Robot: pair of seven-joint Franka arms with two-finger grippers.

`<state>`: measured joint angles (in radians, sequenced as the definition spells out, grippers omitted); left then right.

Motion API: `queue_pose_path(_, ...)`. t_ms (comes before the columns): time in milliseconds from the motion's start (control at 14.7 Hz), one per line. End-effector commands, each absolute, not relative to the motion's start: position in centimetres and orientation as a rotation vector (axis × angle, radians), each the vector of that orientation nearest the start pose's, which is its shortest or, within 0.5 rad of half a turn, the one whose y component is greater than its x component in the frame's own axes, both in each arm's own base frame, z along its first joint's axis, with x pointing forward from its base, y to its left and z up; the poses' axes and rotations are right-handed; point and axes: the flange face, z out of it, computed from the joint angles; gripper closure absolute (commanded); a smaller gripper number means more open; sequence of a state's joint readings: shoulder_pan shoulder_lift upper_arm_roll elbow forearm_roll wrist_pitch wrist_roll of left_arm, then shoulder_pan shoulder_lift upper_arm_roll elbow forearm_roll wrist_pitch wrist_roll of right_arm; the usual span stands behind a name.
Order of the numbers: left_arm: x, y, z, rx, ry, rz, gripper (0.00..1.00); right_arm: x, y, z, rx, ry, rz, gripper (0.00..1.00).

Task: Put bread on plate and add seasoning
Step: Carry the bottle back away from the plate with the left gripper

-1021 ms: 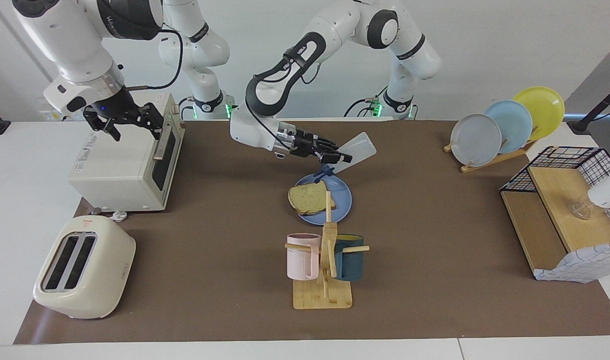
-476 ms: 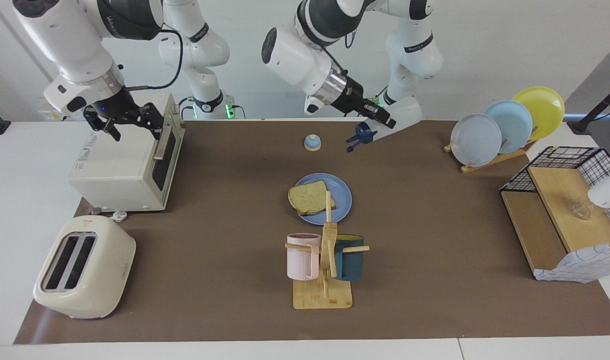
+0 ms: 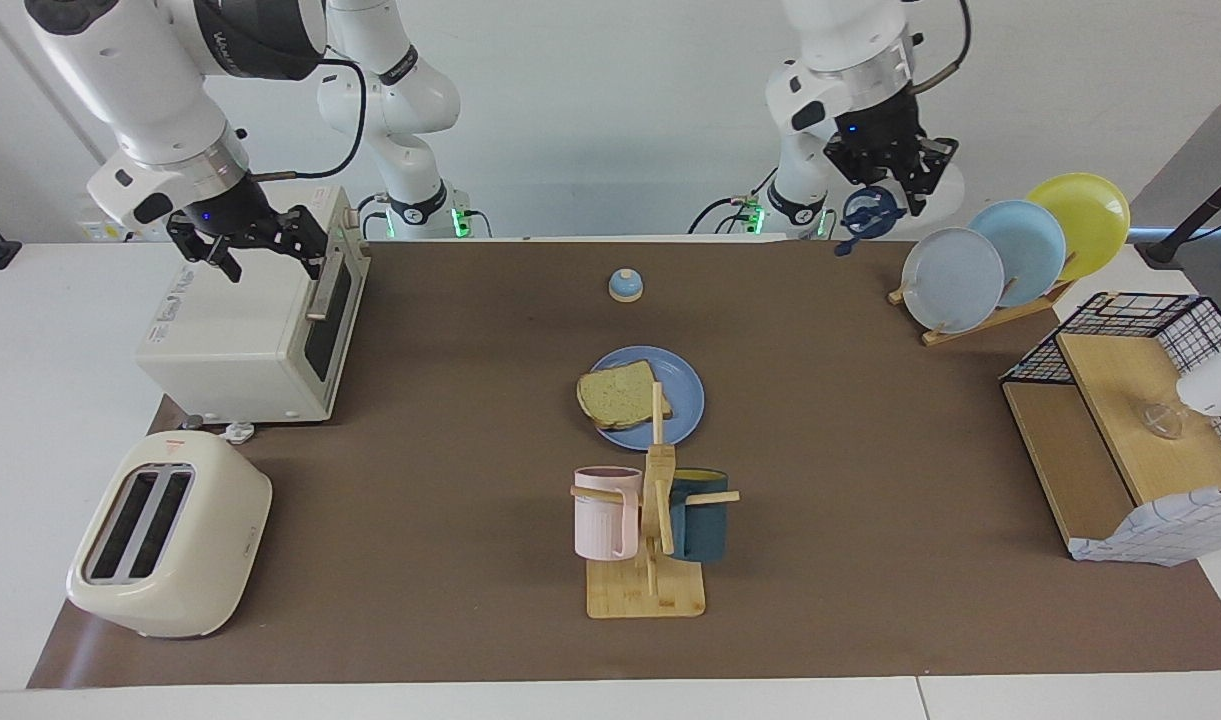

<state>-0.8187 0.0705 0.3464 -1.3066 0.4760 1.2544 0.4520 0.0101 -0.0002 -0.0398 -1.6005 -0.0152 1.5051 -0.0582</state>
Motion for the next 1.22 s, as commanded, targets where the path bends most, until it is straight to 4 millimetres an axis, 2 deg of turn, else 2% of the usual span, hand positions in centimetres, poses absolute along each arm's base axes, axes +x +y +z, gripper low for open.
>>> queue_pose_path(0,50.8,-16.2,69.7,-2.568,1.012,0.059,0.89,54.3,-2.0,60.7,-3.150,-0.077,0.142,0.00)
queue_pose_path(272,52.2,-11.8,69.8,-2.720,0.952,-0.057,0.89,54.2,-2.0,60.7,-3.150,-0.077,0.144,0.00)
queue_pose_path(476,52.9,-9.9,69.1,-2.836,0.871,-0.180,0.88,54.2,-2.0,60.7,-3.150,-0.077,0.144,0.00)
queue_pose_path(817,52.4,-9.7,65.2,-2.978,0.563,-0.482,0.88,54.2,-2.0,60.7,-3.150,-0.077,0.144,0.00)
queue_pose_path(1021,51.7,-9.5,63.0,-3.013,0.484,-0.640,0.88,54.2,-2.0,60.7,-3.150,-0.077,0.144,0.00)
queue_pose_path(1157,52.1,-9.2,61.7,-3.072,0.363,-0.735,0.88,54.2,-2.0,60.7,-3.150,-0.077,0.144,0.00)
